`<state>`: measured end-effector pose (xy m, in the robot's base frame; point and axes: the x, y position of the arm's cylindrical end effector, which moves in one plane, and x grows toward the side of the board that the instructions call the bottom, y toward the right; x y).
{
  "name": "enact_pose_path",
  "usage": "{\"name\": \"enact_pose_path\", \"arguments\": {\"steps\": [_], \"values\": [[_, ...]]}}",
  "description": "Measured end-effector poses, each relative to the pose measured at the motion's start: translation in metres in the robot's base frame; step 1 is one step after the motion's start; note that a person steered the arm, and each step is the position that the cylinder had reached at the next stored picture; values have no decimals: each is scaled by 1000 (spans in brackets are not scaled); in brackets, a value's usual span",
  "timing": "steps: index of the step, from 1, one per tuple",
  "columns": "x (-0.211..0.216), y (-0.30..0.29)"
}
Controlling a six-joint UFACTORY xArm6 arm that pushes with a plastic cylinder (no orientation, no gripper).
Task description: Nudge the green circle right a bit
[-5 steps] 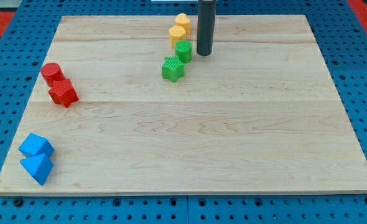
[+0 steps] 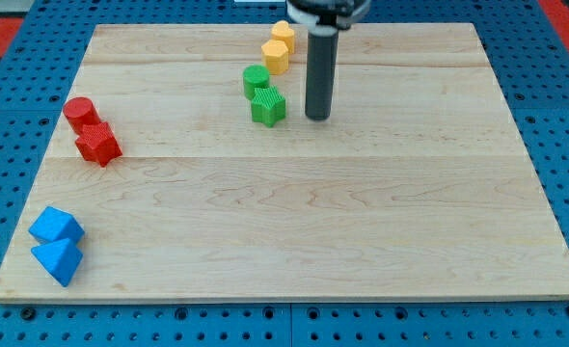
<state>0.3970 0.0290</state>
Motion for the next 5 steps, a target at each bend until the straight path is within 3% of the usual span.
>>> {"name": "enact_pose_path", "arguments": {"steps": [1, 2, 3, 5], "values": [[27, -52], [15, -117], [-22, -124], [-54, -124]]}}
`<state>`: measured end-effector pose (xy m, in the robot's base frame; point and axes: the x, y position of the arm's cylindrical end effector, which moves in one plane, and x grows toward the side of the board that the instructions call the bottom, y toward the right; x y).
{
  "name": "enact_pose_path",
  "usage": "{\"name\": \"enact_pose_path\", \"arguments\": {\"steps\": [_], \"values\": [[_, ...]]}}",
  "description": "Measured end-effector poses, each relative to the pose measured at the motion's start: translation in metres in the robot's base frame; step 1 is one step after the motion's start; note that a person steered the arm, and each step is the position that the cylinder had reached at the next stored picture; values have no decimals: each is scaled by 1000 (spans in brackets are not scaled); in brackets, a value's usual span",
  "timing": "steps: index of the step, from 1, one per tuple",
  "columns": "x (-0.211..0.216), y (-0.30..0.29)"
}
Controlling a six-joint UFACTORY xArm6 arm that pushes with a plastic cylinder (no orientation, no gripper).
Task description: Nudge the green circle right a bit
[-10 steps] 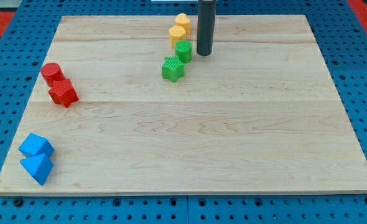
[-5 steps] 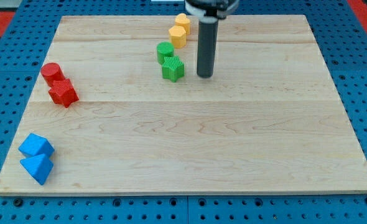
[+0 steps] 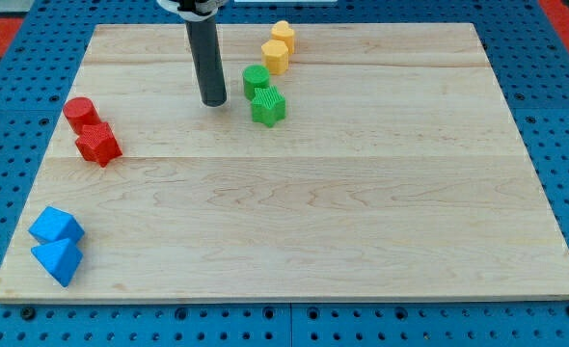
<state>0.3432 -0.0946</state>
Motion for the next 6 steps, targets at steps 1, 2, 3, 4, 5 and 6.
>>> {"name": "enact_pose_path", "arguments": {"steps": [1, 2, 3, 4, 5, 6], "values": [[-9, 20], [-19, 23], [-21, 25], [-21, 27], [-22, 28], [-22, 40]]}}
